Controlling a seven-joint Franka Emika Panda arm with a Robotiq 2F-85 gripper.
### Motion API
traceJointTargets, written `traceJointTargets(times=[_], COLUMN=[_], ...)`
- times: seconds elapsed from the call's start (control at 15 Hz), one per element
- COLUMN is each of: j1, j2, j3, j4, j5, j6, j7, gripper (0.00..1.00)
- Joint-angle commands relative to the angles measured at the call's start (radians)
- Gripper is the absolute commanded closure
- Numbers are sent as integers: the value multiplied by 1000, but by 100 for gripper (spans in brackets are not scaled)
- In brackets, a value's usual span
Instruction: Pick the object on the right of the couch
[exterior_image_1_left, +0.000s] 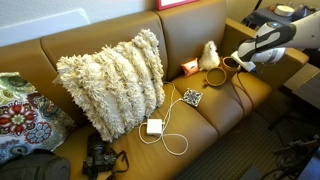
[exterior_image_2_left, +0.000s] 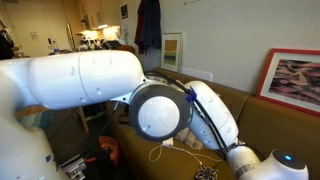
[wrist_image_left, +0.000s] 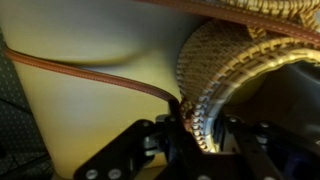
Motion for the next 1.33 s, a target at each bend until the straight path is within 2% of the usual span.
traceJointTargets(times=[0.0,0.13,0.47,0.8,0.87,1.0,1.07,1.27], j1=[-27,-47,-125,-217,-248,-280,-322,-376], j2=[1,2,3,4,4,4,5,7], j3=[47,92,266,451,494,544,619,686], j4=[-5,-8,-14,-29,-43,-60,-77,-118], j5=[12,23,52,58,-17,-55,-104,-231], j6=[93,189,431,588,613,674,728,808], j7=[-35,-79,-276,-488,-479,-503,-521,-469], gripper=[95,96,94,94,94,94,94,94])
